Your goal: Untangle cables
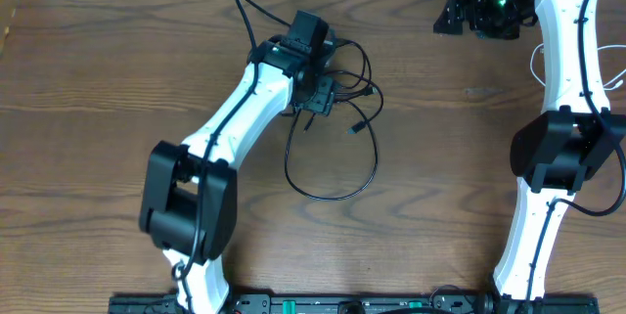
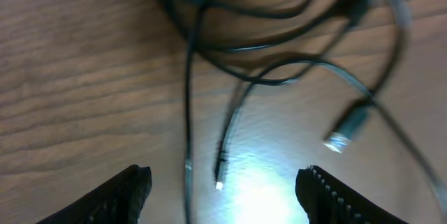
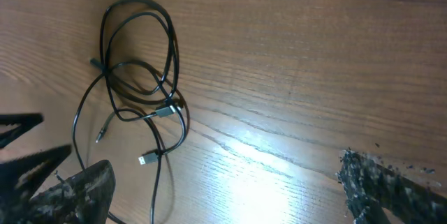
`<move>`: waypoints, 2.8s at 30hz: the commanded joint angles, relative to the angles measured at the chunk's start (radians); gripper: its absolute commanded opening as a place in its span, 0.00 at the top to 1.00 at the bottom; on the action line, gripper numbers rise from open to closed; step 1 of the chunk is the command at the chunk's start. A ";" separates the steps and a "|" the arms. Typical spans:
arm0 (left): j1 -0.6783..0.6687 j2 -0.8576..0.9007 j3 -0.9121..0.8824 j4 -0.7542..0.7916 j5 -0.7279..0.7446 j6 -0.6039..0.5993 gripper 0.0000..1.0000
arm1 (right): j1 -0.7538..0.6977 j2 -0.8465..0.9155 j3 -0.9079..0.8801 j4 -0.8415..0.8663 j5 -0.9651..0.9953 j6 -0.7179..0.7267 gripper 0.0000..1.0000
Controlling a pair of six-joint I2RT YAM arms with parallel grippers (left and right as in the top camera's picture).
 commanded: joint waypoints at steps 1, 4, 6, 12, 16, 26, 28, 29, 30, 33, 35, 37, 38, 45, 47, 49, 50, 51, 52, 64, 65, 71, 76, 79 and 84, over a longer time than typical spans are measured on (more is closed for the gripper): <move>0.034 0.070 0.001 0.000 -0.033 0.010 0.28 | 0.004 -0.015 -0.006 -0.001 0.001 0.008 0.01; 0.054 0.116 0.001 -0.002 -0.033 0.010 0.31 | 0.004 -0.015 -0.006 0.000 0.001 0.008 0.01; 0.060 0.130 0.001 -0.001 -0.032 0.010 0.35 | 0.004 -0.015 -0.006 -0.002 0.001 0.008 0.01; 0.058 0.138 -0.002 -0.001 -0.013 0.010 0.53 | 0.004 -0.015 -0.006 -0.004 0.001 0.008 0.01; 0.058 0.138 -0.041 0.026 0.016 0.009 0.61 | 0.008 -0.015 -0.006 -0.004 0.001 0.008 0.01; 0.058 0.095 -0.046 -0.003 0.016 0.009 0.92 | 0.029 -0.015 -0.006 -0.008 0.001 0.008 0.01; 0.058 0.039 -0.025 -0.019 0.016 0.009 0.93 | 0.037 -0.015 -0.006 -0.008 0.001 0.007 0.01; 0.058 0.001 -0.013 -0.023 0.016 0.009 0.92 | 0.042 -0.015 -0.006 -0.008 0.001 0.006 0.01; 0.058 -0.070 0.000 -0.024 0.016 0.009 0.93 | 0.049 -0.015 -0.006 -0.008 0.002 -0.003 0.01; 0.058 -0.269 0.006 -0.002 0.031 0.002 0.93 | 0.067 -0.015 -0.006 -0.008 0.002 -0.008 0.01; 0.058 -0.372 0.006 0.011 0.040 -0.002 0.93 | 0.074 -0.015 -0.006 -0.008 0.002 -0.008 0.01; 0.058 -0.475 0.006 0.027 0.067 -0.002 0.92 | 0.076 -0.015 -0.006 -0.005 0.001 -0.008 0.01; 0.058 -0.517 0.006 0.036 0.081 -0.002 0.93 | 0.076 -0.015 -0.006 -0.003 0.001 -0.007 0.01; 0.058 -0.765 0.006 0.155 0.152 -0.002 0.92 | 0.076 -0.015 -0.006 0.003 0.001 -0.007 0.02; 0.058 -0.813 0.006 0.202 0.159 -0.002 0.93 | 0.076 -0.015 -0.006 0.002 0.000 -0.007 0.02; 0.058 -0.848 0.006 0.251 0.159 -0.002 0.92 | 0.076 -0.015 -0.006 0.003 -0.012 -0.008 0.03; 0.058 -0.860 0.006 0.269 0.159 -0.003 0.92 | 0.076 -0.016 -0.006 0.003 -0.026 -0.010 0.04; 0.058 -0.875 0.006 0.297 0.159 -0.003 0.93 | 0.076 -0.017 -0.006 0.001 -0.061 -0.032 0.05; 0.058 -0.882 0.006 0.311 0.158 -0.010 0.93 | 0.076 -0.022 -0.006 -0.005 -0.106 -0.064 0.06; 0.072 -0.890 0.007 0.495 -0.040 -0.429 0.93 | 0.138 -0.280 -0.006 -0.054 -0.374 -0.298 0.04; 0.079 -0.886 0.007 0.495 -0.040 -0.457 0.93 | 0.148 -0.300 -0.006 -0.052 -0.374 -0.299 0.03; 0.151 -0.841 0.007 0.492 -0.003 -0.591 0.92 | 0.217 -0.369 -0.006 -0.047 -0.400 -0.300 0.01; 0.303 -0.792 0.033 0.508 0.257 -0.734 0.92 | 0.297 -0.356 -0.007 -0.068 -0.480 -0.386 0.01; 0.384 -0.764 0.053 0.512 0.338 -0.803 0.93 | 0.354 -0.342 -0.007 -0.079 -0.479 -0.425 0.01; 0.486 -0.738 0.062 0.594 0.512 -0.932 0.92 | 0.484 -0.283 -0.008 -0.053 -0.478 -0.475 0.01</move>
